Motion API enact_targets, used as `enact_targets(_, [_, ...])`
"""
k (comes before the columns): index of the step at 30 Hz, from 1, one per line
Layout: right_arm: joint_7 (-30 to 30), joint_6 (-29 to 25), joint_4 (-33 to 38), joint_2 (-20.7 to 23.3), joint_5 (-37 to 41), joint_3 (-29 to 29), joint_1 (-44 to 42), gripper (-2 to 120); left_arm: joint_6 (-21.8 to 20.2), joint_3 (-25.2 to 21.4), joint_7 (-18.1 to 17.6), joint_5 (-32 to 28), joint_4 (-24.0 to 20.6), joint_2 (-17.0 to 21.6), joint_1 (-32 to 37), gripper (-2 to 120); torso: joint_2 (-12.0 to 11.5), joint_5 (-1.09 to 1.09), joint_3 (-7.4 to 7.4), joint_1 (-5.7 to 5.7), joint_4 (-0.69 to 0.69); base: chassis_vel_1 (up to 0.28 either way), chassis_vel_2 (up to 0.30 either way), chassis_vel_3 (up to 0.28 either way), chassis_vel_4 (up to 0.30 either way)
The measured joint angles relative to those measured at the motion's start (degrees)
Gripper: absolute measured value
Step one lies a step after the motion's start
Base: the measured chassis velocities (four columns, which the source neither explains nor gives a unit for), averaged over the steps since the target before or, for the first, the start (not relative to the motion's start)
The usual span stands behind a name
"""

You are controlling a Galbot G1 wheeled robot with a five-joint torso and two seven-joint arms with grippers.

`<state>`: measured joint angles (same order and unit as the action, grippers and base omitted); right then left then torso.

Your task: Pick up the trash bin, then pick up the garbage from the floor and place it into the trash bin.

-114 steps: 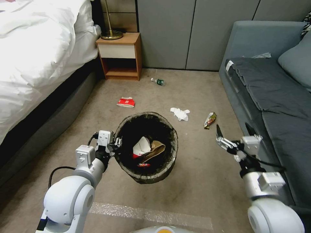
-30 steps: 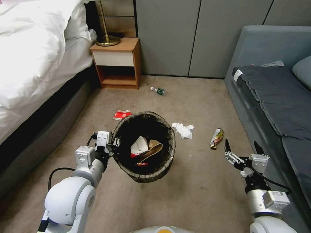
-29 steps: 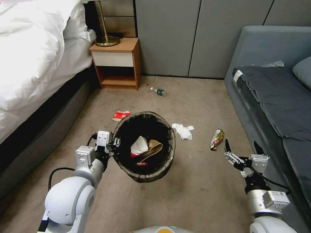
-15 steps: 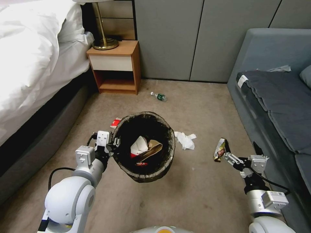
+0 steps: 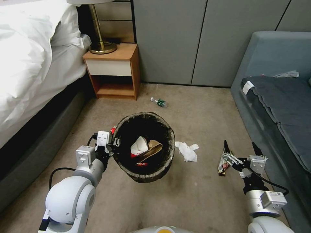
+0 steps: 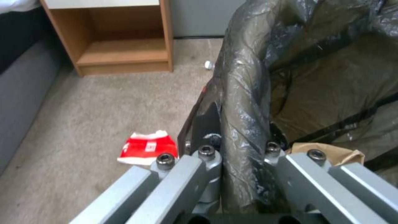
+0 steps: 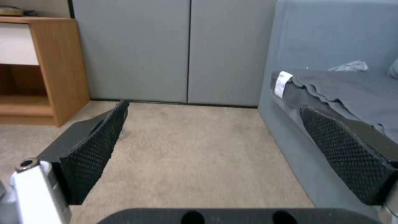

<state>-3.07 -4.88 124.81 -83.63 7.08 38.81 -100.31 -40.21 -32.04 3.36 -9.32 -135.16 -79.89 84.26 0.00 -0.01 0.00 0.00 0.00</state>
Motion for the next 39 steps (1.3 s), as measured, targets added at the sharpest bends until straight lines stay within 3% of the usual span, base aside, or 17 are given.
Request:
enact_targets(6, [0.01,0.52,-0.41,0.01,0.46,-0.02,0.20,100,0.00,-0.01,0.00,-0.02,0.03,-0.04,-0.01,2,0.00,0.02,0.00,0.00,-0.01,-0.153,0.145,0.147,-0.165])
enact_targets(12, [-1.62,6.63,-3.58,0.09,3.01,0.86,3.12,100,0.01,-0.26,0.00,-0.24,-0.26,0.01,0.05,2,0.00,0.02,0.00,0.00,0.00,-0.045,0.053,0.065,-0.041])
enact_targets(14, [-2.47,10.07,-7.01,0.18,4.50,1.77,6.53,100,0.02,-0.30,0.00,-0.38,-0.50,0.05,0.11,2,0.00,0.02,0.00,0.00,-0.01,0.000,0.000,0.000,0.000])
enact_targets(25, [-5.14,17.44,-21.06,4.03,11.88,1.58,16.27,100,0.02,-0.22,-0.02,-0.41,-1.01,0.05,0.14,2,0.00,0.02,0.00,0.00,0.00,0.000,0.000,0.000,0.000])
enact_targets(39, [-6.44,19.20,-38.86,5.68,16.92,0.23,22.47,100,-0.25,0.25,-0.23,-0.53,-1.19,0.14,-0.23,2,0.00,0.02,0.00,0.00,0.00,0.000,0.000,0.000,0.000])
